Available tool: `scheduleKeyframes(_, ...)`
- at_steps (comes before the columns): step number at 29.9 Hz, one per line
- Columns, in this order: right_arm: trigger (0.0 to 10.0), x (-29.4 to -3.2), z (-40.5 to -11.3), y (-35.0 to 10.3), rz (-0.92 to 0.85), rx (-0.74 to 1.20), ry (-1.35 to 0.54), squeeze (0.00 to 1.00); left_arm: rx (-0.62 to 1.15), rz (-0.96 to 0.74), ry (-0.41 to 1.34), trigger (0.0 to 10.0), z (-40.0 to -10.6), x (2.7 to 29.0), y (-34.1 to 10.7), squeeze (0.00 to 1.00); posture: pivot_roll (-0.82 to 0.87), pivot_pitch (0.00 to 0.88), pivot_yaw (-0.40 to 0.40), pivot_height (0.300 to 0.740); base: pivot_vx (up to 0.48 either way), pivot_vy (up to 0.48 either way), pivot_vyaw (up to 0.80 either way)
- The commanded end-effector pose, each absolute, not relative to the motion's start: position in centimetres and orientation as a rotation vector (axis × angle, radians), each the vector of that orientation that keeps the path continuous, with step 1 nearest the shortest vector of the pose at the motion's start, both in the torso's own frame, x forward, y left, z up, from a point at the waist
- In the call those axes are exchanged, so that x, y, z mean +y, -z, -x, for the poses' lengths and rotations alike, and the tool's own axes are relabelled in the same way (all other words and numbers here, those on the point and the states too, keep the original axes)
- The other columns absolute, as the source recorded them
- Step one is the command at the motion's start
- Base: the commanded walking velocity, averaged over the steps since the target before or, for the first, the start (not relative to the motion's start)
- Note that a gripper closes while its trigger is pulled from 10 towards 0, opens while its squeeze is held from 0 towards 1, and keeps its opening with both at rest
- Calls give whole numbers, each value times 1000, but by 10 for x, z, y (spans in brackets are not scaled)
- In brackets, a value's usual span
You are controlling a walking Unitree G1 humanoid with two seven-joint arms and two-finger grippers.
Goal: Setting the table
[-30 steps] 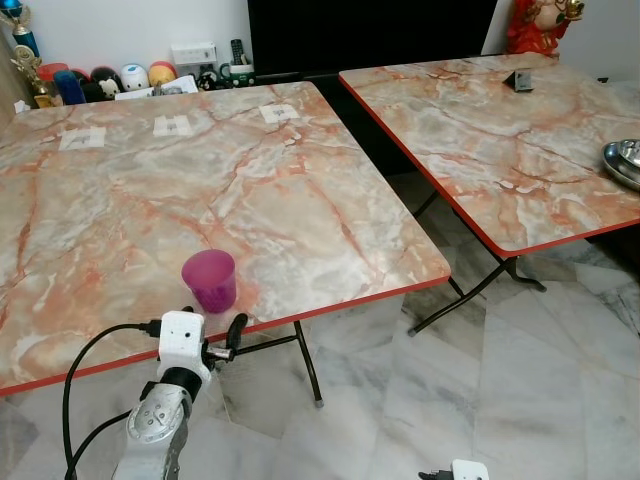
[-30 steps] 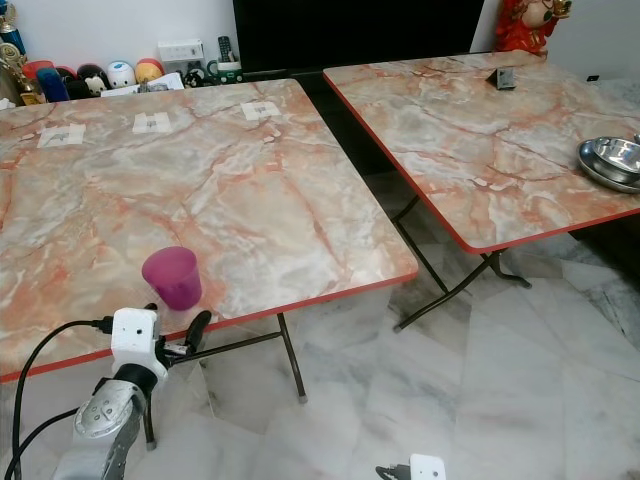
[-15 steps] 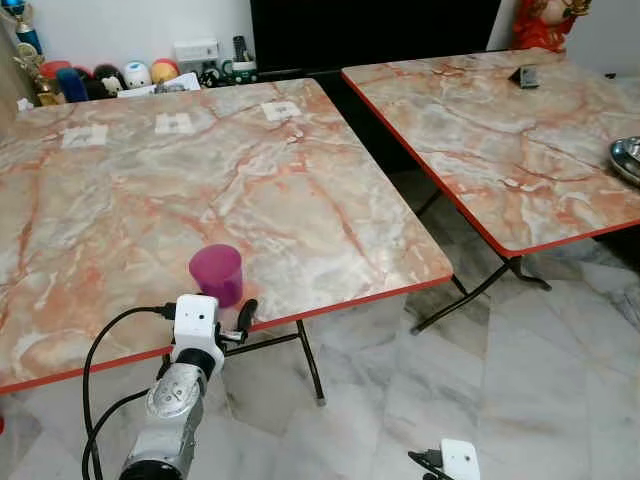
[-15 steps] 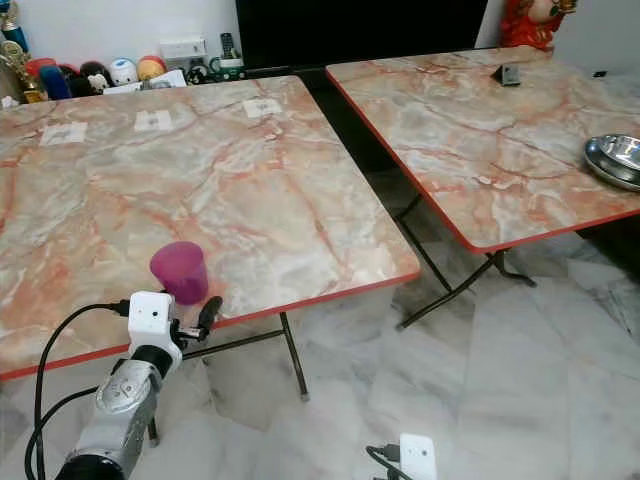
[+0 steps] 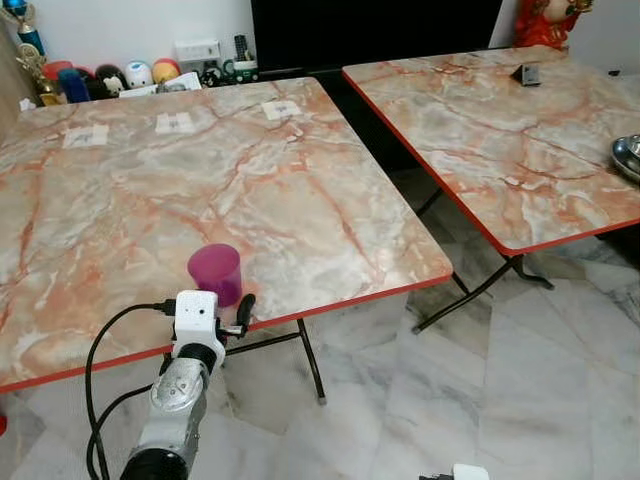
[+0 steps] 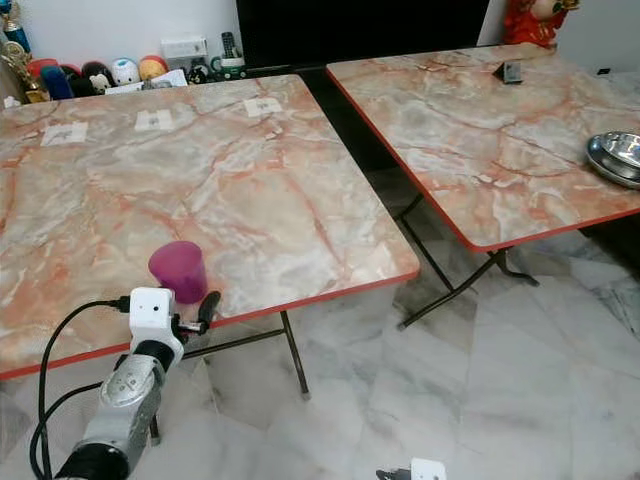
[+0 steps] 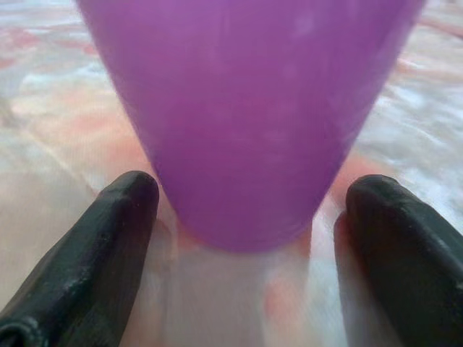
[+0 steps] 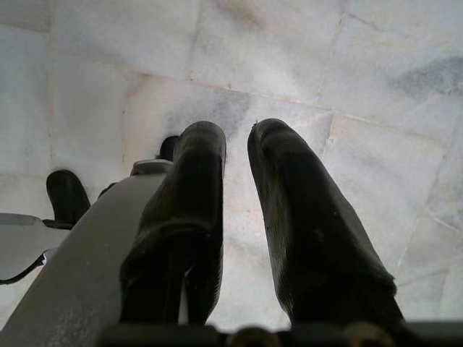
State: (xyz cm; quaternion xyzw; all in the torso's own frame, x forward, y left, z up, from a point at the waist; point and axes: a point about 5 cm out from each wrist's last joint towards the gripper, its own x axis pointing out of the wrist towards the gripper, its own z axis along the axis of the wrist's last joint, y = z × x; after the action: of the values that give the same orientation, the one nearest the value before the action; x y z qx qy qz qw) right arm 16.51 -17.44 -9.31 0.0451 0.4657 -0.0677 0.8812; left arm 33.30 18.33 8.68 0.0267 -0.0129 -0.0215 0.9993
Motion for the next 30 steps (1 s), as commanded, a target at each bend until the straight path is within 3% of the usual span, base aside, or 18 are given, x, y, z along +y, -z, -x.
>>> scheduleKeyframes(1, 10000, -174, -160, 95, -97, 984, 143, 0, -32, -63, 42, 10000, -335, 181, -87, 0, 40, 101, -13, 740, 0, 0, 0)
scheduleKeyframes(13, 10000, -175, -161, 95, -92, 984, 144, 0, -30, -48, 17, 10000, -340, 180, -88, 0, 35, 106, -15, 740, 0, 0, 0)
scheduleKeyframes(14, 10000, -175, -160, 95, -91, 985, 144, 0, -29, -45, 2, 5882, -340, 180, -88, 0, 35, 107, -15, 740, 0, 0, 0)
scheduleKeyframes(15, 10000, -175, -160, 95, -91, 986, 144, 0, -29, -44, -6, 5882, -340, 181, -88, 0, 35, 108, -16, 740, 0, 0, 0)
scheduleKeyframes(16, 10000, -176, -159, 95, -91, 986, 144, 0, -31, -36, -11, 0, -340, 180, -88, 0, 35, 108, -16, 740, 0, 0, 0)
scheduleKeyframes(30, 10000, -172, -164, 94, -87, 981, 137, 0, -45, -11, -16, 0, -341, 176, -88, 0, 32, 107, -20, 740, 0, 0, 0)
